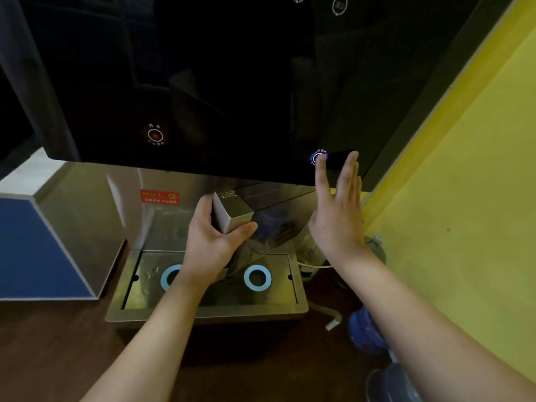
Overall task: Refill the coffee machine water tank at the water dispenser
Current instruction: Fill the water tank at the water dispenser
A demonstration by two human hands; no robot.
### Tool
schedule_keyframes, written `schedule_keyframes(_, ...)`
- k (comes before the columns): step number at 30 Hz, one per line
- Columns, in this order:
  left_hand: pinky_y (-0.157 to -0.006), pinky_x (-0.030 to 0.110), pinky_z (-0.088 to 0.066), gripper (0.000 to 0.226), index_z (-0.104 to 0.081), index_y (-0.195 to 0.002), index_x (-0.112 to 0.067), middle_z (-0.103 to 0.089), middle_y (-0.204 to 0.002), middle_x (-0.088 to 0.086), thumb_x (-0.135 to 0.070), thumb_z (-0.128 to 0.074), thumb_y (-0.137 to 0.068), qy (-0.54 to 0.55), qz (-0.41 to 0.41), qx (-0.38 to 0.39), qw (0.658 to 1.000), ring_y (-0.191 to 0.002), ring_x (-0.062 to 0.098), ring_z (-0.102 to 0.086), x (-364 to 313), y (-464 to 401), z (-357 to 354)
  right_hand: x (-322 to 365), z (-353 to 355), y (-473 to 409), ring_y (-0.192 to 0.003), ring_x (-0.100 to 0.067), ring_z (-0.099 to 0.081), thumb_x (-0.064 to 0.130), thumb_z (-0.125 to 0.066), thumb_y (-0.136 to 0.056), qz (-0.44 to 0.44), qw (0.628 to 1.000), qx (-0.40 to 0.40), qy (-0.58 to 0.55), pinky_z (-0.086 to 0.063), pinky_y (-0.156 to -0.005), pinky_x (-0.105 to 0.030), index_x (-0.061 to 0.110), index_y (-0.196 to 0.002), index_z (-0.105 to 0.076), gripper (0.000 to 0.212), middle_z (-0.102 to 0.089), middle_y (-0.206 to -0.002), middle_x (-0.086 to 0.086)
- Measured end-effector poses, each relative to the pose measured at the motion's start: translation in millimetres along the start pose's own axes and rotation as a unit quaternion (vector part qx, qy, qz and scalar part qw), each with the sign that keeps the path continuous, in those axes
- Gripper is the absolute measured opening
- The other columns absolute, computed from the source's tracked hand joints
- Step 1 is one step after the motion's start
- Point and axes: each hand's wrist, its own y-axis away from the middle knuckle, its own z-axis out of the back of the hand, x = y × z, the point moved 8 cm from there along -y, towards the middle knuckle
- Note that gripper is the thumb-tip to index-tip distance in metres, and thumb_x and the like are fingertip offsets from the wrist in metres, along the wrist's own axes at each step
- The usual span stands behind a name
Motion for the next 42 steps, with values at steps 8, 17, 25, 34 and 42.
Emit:
schedule_keyframes(8, -0.072, 0.031, -0.06, 0.048, -0.052, -0.11, -0.012, -0.063, -0.102, 0.012, -0.013, -0.084, -0.075, 0.016, -0.002, 0.009, 1.0, -0.093, 0.026, -0.065, -5.8, 0.7, -1.4, 0.5, 1.2, -0.1, -0.15, -0.043, 0.005, 0.0, -0.06, -0.084, -0.006, 1.0, -0.009, -0.014, -0.01, -0.123, -0.047, 0.017, -0.157, 0.003, 0.098, 0.013, -0.16, -0.029)
schedule_keyframes(17, -0.072, 0.026, -0.058, 0.05, -0.052, -0.112, -0.01, -0.062, -0.103, 0.011, -0.014, -0.084, -0.075, 0.018, -0.009, 0.004, 1.0, -0.092, 0.023, -0.064, -6.5, 1.0, 0.8, -0.6, 1.6, 0.0, -0.15, -0.043, 0.004, -0.002, -0.061, -0.083, -0.004, 1.0, -0.02, -0.011, -0.008, -0.123, -0.044, 0.017, -0.157, 0.0, 0.098, 0.01, -0.161, -0.028)
schedule_keyframes(25, -0.069, 0.021, -0.056, 0.048, -0.052, -0.109, -0.008, -0.061, -0.099, 0.011, -0.014, -0.085, -0.075, 0.016, -0.015, -0.003, 1.0, -0.087, 0.02, -0.063, -7.8, 0.8, 4.6, -0.1, -0.3, -0.2, -0.15, -0.044, 0.003, -0.001, -0.063, -0.082, -0.001, 1.0, -0.022, -0.004, -0.009, -0.123, -0.045, 0.017, -0.157, 0.001, 0.1, 0.01, -0.16, -0.03)
schedule_keyframes(34, -0.07, 0.027, -0.059, 0.047, -0.052, -0.108, -0.008, -0.062, -0.098, 0.011, -0.012, -0.084, -0.075, 0.027, -0.009, -0.001, 1.0, -0.088, 0.023, -0.064, -8.4, 2.5, 2.9, -0.5, 0.1, -0.3, -0.149, -0.044, 0.003, -0.002, -0.061, -0.082, 0.002, 1.0, -0.018, -0.006, -0.009, -0.123, -0.046, 0.016, -0.157, 0.002, 0.099, 0.01, -0.16, -0.03)
schedule_keyframes(42, -0.071, 0.033, -0.06, 0.048, -0.051, -0.106, -0.01, -0.06, -0.098, 0.011, -0.017, -0.085, -0.074, 0.003, -0.005, -0.007, 1.0, -0.088, 0.025, -0.064, -6.1, 2.4, 2.9, -0.7, 1.4, -0.7, -0.149, -0.044, 0.003, -0.002, -0.063, -0.081, 0.001, 1.0, -0.014, -0.004, -0.008, -0.122, -0.045, 0.015, -0.157, -0.001, 0.1, 0.009, -0.16, -0.03)
